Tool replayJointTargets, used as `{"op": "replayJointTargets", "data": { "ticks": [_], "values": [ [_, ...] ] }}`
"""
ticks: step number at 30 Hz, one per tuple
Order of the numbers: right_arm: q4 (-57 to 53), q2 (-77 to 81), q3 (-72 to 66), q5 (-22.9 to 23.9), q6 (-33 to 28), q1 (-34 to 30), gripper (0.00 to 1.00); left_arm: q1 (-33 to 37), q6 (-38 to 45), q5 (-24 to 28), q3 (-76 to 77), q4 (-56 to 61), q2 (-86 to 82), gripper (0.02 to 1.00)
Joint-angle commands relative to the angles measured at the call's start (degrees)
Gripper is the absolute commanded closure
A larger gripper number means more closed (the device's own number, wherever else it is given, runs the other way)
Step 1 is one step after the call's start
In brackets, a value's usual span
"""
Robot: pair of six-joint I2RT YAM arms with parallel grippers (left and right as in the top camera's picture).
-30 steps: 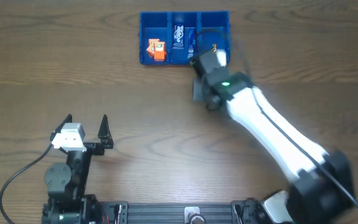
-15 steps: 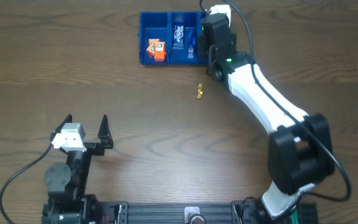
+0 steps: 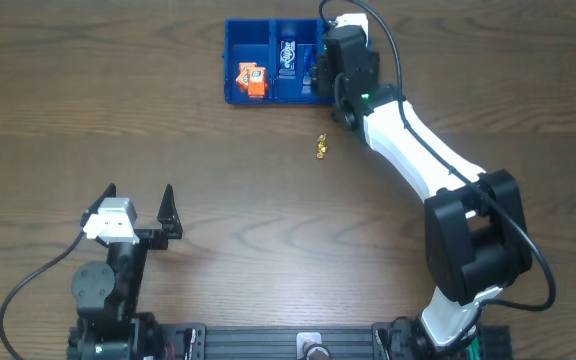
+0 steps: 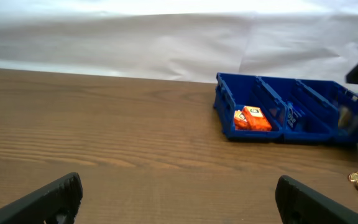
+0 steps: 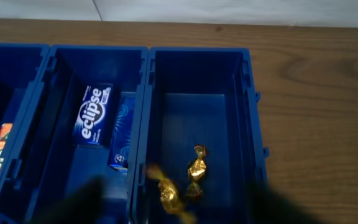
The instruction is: Sort Candies Into Trays
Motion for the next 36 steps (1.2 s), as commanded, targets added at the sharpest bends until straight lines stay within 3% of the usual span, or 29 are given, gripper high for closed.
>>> {"op": "replayJointTargets", "data": {
  "ticks": [1, 6, 13, 36],
  "values": [
    [-0.61, -0.17, 0.20, 0.15, -0.52, -0.46, 0.001, 0.28, 0.17, 1.44, -1.16, -1.88, -0.35, 0.020],
    [-6.75, -3.23, 0.22, -0.55, 2.99, 0.94, 0.001, 0.28, 0.17, 1.44, -1.16, -1.88, -0.35, 0.020],
    [-26.21, -9.92, -0.07, -4.17, 7.34, 6.32, 0.001, 0.28, 0.17, 1.44, -1.16, -1.88, -0.35, 0.020],
    [-24.55, 7.08, -4.07, -6.93, 19.54, 6.27, 0.001, 0.28, 0.17, 1.44, -1.16, -1.88, -0.35, 0.020]
  ]
}}
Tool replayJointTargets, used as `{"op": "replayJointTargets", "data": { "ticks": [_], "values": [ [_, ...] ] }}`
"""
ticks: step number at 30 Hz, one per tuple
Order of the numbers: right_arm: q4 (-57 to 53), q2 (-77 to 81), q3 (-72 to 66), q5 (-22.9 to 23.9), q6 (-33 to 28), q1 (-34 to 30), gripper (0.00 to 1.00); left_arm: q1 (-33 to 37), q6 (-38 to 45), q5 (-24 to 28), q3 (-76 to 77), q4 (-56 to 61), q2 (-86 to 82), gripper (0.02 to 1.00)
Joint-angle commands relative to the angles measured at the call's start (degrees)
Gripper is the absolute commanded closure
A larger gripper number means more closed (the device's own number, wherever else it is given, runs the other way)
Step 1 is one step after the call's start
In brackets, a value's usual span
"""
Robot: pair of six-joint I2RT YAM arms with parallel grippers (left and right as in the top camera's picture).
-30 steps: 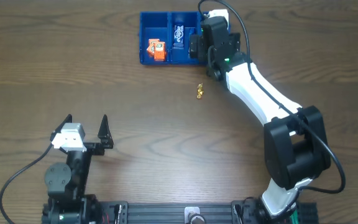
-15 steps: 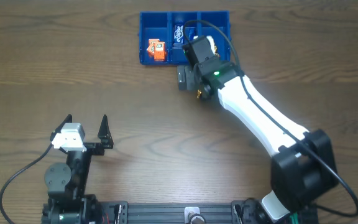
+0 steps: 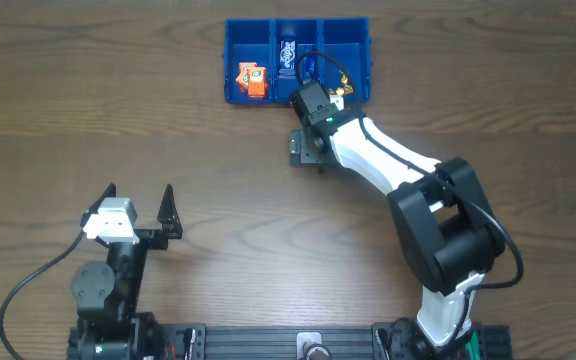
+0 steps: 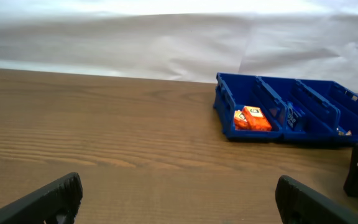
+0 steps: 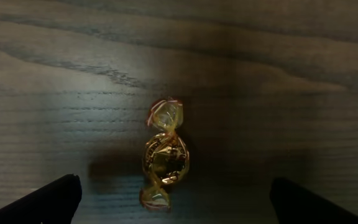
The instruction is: Sort Candies Into Trays
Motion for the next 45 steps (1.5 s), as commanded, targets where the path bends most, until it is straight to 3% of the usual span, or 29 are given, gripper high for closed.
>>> {"op": "replayJointTargets", "data": {
  "ticks": [1, 7, 13, 18, 25, 32, 40, 45],
  "values": [
    [0.63, 1.97, 0.04, -0.39, 3.93, -1.03, 0.001, 0.28, 0.17, 1.44, -1.16, -1.88, -0.33, 0.020],
    [3.15, 2.19, 0.04, -0.37, 3.91, -1.03, 0.014, 0.28, 0.17, 1.44, -1.16, -1.88, -0.33, 0.020],
    [4.44, 2.19, 0.04, 1.14, 3.93, -1.01, 0.139, 0.28, 0.17, 1.44, -1.16, -1.88, -0.33, 0.020],
    [4.37, 2.19, 0.04, 1.40, 3.91, -1.01, 0.476, 0.28, 0.17, 1.44, -1.16, -1.88, -0.35, 0.020],
    [4.20, 2.19, 0.04, 1.57, 3.89, -0.74, 0.665, 0.28, 0.17, 1.44, -1.16, -1.88, -0.33, 0.020],
    [3.48, 2.19, 0.04, 2.05, 3.89, -0.24, 0.713, 0.28, 0.17, 1.44, -1.16, -1.88, -0.33, 0.020],
    [3.28, 2.19, 0.04, 2.21, 3.91, -0.24, 0.897, 0.28, 0.17, 1.44, -1.16, -1.88, -0.33, 0.020],
    [3.23, -1.20, 0.04, 2.69, 3.23, -0.24, 0.915, 0.28, 0.17, 1.44, -1.16, -1.88, -0.33, 0.020]
  ]
}}
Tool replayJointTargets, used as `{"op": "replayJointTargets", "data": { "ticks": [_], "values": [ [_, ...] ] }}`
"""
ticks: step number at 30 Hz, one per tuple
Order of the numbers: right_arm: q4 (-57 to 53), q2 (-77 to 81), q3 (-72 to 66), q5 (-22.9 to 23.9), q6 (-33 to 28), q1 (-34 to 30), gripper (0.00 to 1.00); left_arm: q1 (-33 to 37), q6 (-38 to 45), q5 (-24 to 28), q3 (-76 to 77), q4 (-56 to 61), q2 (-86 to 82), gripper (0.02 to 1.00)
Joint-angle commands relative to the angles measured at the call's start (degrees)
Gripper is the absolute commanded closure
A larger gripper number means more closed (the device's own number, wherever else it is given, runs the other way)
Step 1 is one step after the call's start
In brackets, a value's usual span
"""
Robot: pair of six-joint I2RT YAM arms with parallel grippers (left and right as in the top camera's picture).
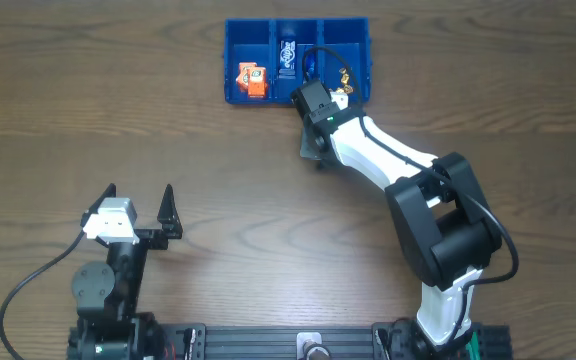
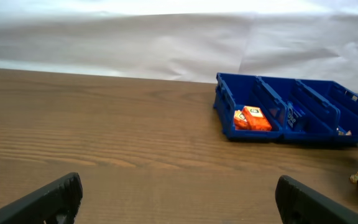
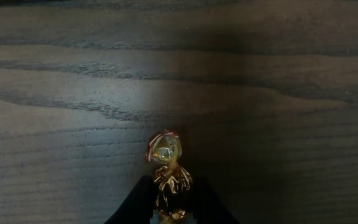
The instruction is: Sort Candies Into Trays
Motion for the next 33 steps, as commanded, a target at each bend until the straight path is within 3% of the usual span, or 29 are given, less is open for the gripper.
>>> {"op": "replayJointTargets", "data": {
  "ticks": [1, 3, 5, 8, 14, 22, 30, 31, 33],
  "values": [
    [-0.39, -4.52, 0.02, 2.05, -0.31, 0.35, 0.915, 0.28, 0.17, 1.44, -1.16, -1.88, -0.33, 0.023],
    [-0.52, -9.60, 0.02, 4.44, -1.53, 0.33, 0.917, 0.28, 0.17, 1.44, -1.16, -1.88, -0.33, 0.020],
    [1.46, -17.86, 0.04, 11.52, -5.22, 0.07, 0.919, 0.28, 0.17, 1.44, -1.16, -1.88, -0.33, 0.020],
    [5.75, -21.18, 0.04, 15.04, -9.88, -1.77, 0.917, 0.28, 0.17, 1.44, -1.16, -1.88, -0.33, 0.020],
    [16.61, -18.82, 0.04, 14.80, -18.12, -5.31, 0.915, 0.28, 0.17, 1.44, -1.16, -1.88, -0.33, 0.020],
    [23.63, -11.98, 0.04, 11.28, -17.66, -5.70, 0.915, 0.28, 0.17, 1.44, -1.16, -1.88, -0.33, 0.020],
    [24.09, -10.62, 0.04, 11.32, -16.81, -5.73, 0.910, 0.28, 0.17, 1.44, -1.16, -1.88, -0.33, 0.020],
    [24.04, -10.62, 0.02, 11.32, -16.81, -5.73, 0.897, 0.28, 0.17, 1.44, -1.16, -1.88, -0.33, 0.020],
    [23.78, -10.62, 0.02, 11.30, -16.83, -5.73, 0.746, 0.28, 0.17, 1.44, -1.16, -1.88, -0.33, 0.020]
  ]
}}
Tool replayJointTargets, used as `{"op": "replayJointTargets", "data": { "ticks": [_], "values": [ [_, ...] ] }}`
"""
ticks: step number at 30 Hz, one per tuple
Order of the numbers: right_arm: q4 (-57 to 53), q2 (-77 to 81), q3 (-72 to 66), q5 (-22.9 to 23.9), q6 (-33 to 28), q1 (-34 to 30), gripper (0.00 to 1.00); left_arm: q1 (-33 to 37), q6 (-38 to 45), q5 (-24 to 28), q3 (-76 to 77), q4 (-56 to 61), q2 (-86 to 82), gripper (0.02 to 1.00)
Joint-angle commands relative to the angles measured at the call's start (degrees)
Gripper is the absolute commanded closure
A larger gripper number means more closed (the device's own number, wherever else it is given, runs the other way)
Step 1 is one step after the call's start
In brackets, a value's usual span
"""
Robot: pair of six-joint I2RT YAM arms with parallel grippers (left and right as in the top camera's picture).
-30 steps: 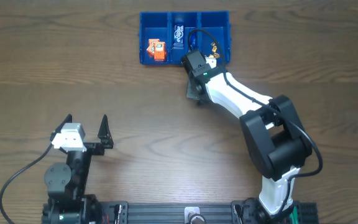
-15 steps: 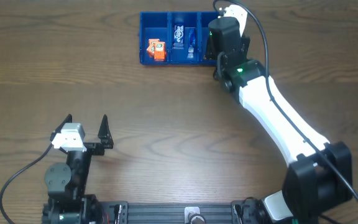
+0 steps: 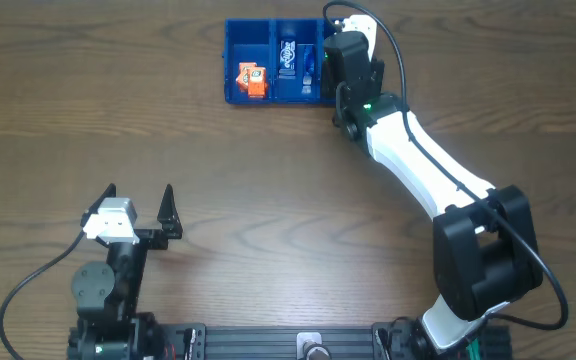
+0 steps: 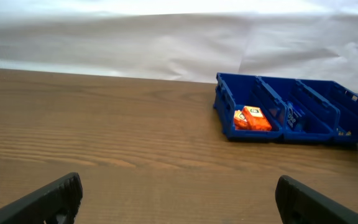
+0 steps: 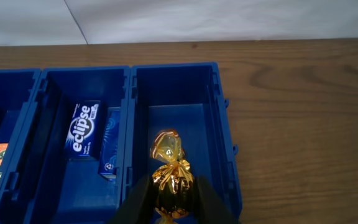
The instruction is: Sort Candies Into Trays
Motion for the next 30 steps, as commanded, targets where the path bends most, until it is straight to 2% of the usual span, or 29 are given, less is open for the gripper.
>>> {"op": "replayJointTargets", "data": {
  "ticks": [1, 2, 4, 5, 10, 15, 19, 21, 22, 24, 26, 27, 28, 30],
  "values": [
    [-0.13, 0.33, -0.31, 0.13, 0.15, -0.17, 0.654, 0.28, 0.17, 1.44, -1.16, -1.88, -0.35, 0.020],
    [-0.42, 0.33, -0.31, 0.13, 0.15, -0.13, 0.435, 0.28, 0.17, 1.44, -1.16, -1.88, -0.35, 0.020],
    [-0.76, 0.33, -0.31, 0.15, 0.15, -0.13, 0.169, 0.28, 0.17, 1.44, -1.16, -1.88, -0.35, 0.020],
    [-0.79, 0.33, -0.31, 0.13, 0.13, -0.13, 0.001, 0.28, 0.17, 1.44, -1.16, -1.88, -0.35, 0.023],
    [-1.75, 0.11, -0.28, 0.28, 0.15, -0.13, 0.001, 0.28, 0.17, 1.44, -1.16, -1.88, -0.35, 0.020],
    [-7.74, -6.12, -0.28, 0.33, 0.13, -1.05, 0.001, 0.28, 0.17, 1.44, -1.16, -1.88, -0.35, 0.020],
    [-17.03, -16.90, -0.33, -1.03, -0.24, -7.08, 0.001, 0.28, 0.17, 1.44, -1.16, -1.88, -0.35, 0.020],
    [-20.22, -22.43, -1.40, -0.96, -2.95, -10.01, 0.001, 0.28, 0.17, 1.44, -1.16, -1.88, -0.35, 0.020],
    [-20.35, -26.80, -3.54, -0.94, -5.55, -10.86, 0.001, 0.28, 0.17, 1.44, -1.16, -1.88, -0.35, 0.020],
    [-18.14, -37.29, -10.51, -1.49, -7.02, -12.90, 0.001, 0.28, 0.17, 1.44, -1.16, -1.88, -0.35, 0.020],
    [-15.87, -45.83, -17.05, -6.32, -7.02, -16.85, 0.001, 0.28, 0.17, 1.44, -1.16, -1.88, -0.35, 0.020],
    [-14.80, -50.99, -20.96, -11.08, -7.04, -19.98, 0.001, 0.28, 0.17, 1.44, -1.16, -1.88, -0.35, 0.020],
    [-13.77, -61.07, -28.28, -17.55, -7.04, -25.88, 0.001, 0.28, 0.17, 1.44, -1.16, -1.88, -0.35, 0.020],
    [-13.07, -69.33, -34.16, -18.38, -7.82, -28.76, 0.001, 0.28, 0.17, 1.44, -1.16, -1.88, -0.35, 0.020]
  ]
}}
